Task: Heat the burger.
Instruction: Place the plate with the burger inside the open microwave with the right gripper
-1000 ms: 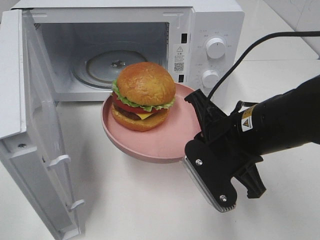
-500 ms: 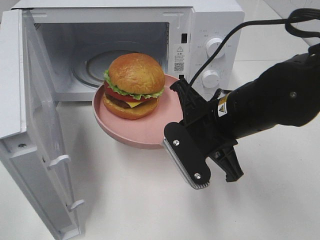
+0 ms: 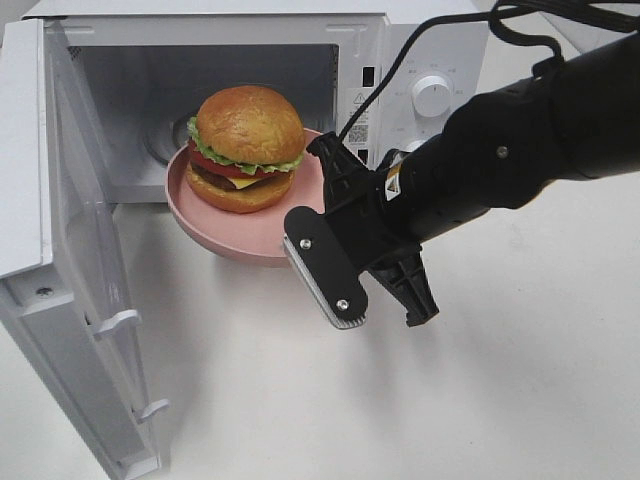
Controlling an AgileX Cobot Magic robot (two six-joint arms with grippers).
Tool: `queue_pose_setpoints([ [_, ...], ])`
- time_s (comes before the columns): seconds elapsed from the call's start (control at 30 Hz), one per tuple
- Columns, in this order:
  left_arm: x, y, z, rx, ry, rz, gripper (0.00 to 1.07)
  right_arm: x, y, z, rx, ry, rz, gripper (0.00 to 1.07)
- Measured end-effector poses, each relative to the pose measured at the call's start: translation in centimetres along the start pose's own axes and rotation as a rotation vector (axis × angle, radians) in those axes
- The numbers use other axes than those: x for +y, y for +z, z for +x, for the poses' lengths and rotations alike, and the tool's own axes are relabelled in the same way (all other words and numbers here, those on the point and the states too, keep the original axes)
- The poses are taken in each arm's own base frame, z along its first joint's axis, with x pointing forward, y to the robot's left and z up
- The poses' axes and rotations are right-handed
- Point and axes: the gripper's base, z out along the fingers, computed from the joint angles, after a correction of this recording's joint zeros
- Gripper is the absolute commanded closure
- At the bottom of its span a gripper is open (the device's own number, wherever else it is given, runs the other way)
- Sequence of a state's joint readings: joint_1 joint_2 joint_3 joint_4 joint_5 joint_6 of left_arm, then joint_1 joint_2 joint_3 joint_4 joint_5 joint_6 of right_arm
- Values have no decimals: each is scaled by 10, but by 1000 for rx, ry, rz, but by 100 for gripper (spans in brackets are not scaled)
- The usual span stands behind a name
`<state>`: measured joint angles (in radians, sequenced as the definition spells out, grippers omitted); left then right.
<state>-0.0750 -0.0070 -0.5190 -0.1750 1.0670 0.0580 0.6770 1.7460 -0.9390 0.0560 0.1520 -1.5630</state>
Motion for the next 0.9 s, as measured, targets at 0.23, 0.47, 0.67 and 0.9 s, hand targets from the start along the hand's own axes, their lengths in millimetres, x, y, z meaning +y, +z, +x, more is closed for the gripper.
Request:
queue_pose_setpoints([
  [0.23, 0, 0, 0, 2, 0, 0, 6, -19, 15, 1, 19, 30, -1, 107],
  [0.47, 0, 0, 0, 2, 0, 0, 6, -31, 22, 1, 24, 11, 20, 107],
  [0.67, 0, 0, 0, 2, 0, 0, 6, -38, 28, 1, 27, 9, 19, 107],
  [0.9, 0, 0, 0, 2, 0, 0, 6, -51, 35, 1, 43, -16, 7, 107],
])
